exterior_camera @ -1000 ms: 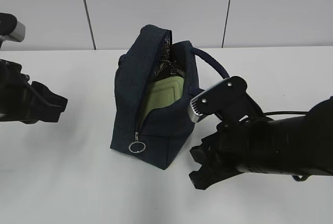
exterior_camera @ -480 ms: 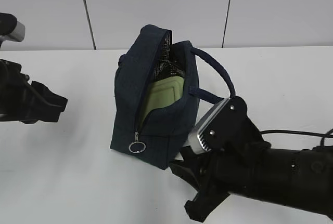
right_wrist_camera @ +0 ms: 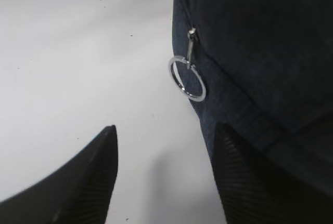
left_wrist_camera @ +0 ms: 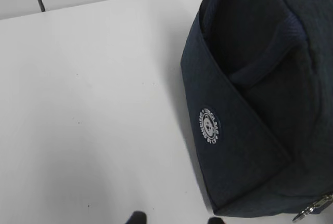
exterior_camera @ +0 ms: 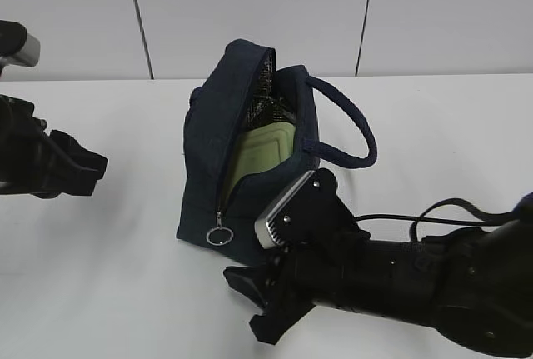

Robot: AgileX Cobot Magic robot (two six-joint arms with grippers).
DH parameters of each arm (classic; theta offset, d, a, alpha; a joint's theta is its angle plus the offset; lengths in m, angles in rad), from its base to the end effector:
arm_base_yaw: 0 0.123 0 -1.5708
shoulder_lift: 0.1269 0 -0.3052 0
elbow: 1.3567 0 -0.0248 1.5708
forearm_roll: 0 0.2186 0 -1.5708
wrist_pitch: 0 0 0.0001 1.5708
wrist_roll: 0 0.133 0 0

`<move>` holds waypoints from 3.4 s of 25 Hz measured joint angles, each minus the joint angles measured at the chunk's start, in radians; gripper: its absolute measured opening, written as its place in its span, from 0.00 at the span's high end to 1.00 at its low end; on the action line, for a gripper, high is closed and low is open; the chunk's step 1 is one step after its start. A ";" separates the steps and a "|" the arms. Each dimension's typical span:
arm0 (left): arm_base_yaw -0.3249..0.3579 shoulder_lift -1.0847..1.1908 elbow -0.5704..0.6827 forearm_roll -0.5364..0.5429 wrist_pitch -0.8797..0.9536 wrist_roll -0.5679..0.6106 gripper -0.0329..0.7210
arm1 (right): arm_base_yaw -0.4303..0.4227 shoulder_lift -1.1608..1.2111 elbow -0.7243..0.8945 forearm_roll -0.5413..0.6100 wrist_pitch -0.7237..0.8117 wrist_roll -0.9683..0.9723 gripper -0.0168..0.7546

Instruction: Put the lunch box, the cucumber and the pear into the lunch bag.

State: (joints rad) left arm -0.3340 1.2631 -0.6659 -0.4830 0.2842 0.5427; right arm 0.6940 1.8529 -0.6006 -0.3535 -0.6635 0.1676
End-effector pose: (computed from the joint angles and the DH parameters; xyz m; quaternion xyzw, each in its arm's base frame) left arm 0.2241 -0.0961 0.2469 0.2120 0.8931 -0.1099 0.3811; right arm 0.2450 0.2408 0.1459 -0.3888 0.7725 0.2300 0.4463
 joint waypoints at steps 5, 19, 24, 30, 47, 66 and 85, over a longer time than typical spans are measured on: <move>0.000 0.000 0.000 0.000 -0.001 0.000 0.65 | 0.000 0.043 -0.037 0.059 0.000 0.000 0.37; 0.000 0.000 0.000 0.000 -0.004 0.000 0.65 | 0.002 0.078 -0.113 0.085 0.026 0.000 0.37; 0.000 0.000 0.000 -0.002 -0.004 0.000 0.65 | 0.003 0.101 -0.149 0.069 0.032 0.034 0.37; 0.000 0.000 0.000 -0.003 -0.004 0.000 0.65 | 0.003 0.141 -0.171 0.022 0.032 0.103 0.37; 0.000 0.000 0.000 -0.003 -0.004 0.000 0.65 | 0.065 0.156 -0.287 0.159 0.255 0.065 0.37; 0.000 0.000 0.000 -0.003 -0.004 0.000 0.65 | 0.156 0.106 -0.289 0.150 0.438 0.056 0.50; 0.000 0.000 0.000 -0.004 -0.004 0.000 0.65 | 0.189 0.080 0.044 0.398 -0.205 -0.234 0.63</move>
State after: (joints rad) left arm -0.3340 1.2631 -0.6659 -0.4868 0.2798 0.5427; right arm 0.8830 1.9331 -0.5569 0.0443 -0.8681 -0.0661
